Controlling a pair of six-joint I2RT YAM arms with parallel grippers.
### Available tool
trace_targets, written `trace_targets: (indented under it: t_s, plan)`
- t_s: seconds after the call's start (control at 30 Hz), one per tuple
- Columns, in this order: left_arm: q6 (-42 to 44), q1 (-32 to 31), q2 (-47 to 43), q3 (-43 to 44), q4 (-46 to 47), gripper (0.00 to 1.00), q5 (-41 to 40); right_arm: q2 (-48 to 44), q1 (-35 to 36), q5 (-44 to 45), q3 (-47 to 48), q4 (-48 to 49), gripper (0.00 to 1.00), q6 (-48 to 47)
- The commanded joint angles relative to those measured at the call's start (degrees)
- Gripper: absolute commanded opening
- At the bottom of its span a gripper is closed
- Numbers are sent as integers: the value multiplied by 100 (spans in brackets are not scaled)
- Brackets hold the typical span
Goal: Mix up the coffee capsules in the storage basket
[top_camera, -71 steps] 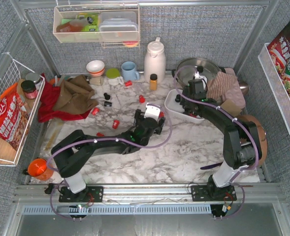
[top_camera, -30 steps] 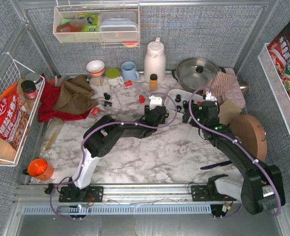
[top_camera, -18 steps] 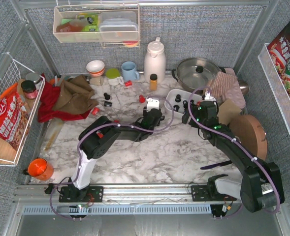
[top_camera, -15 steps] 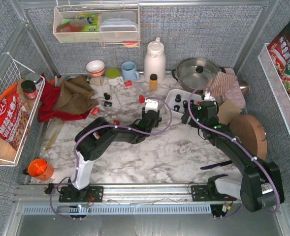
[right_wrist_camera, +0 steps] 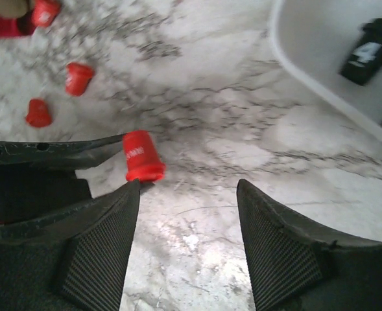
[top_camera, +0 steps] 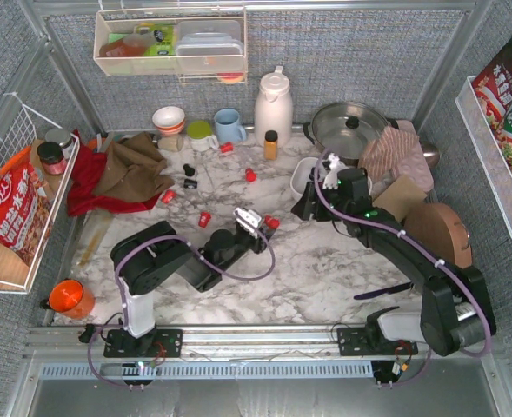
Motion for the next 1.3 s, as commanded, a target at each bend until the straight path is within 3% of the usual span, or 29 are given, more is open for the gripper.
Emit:
trace_targets:
  t_s: [0.0,0.57,0.77,0.93,1.07,1.27]
  plan:
    - [384,-94,55,-70,1746,45,1144,263,260,-888,249,202,64,-356]
    - [860,-301,-78,-30,1763,45,1017,791,808,-762,885,-768,54,-1109]
    - [923,-345,-123,-13,1757,47,876,915,881,-790,1035,-946,40,-1201]
    - [866,-354,-159,-41,1746,64,697,817,884,-558,979,-916,20,-1153]
    - [750,-363,-195,-117,1746,96,425,616,873,28,854,-777,5,-1048]
    - [282,-385,-314,-275,1718,99,-549,168,702,2393,783,-659,0,-809]
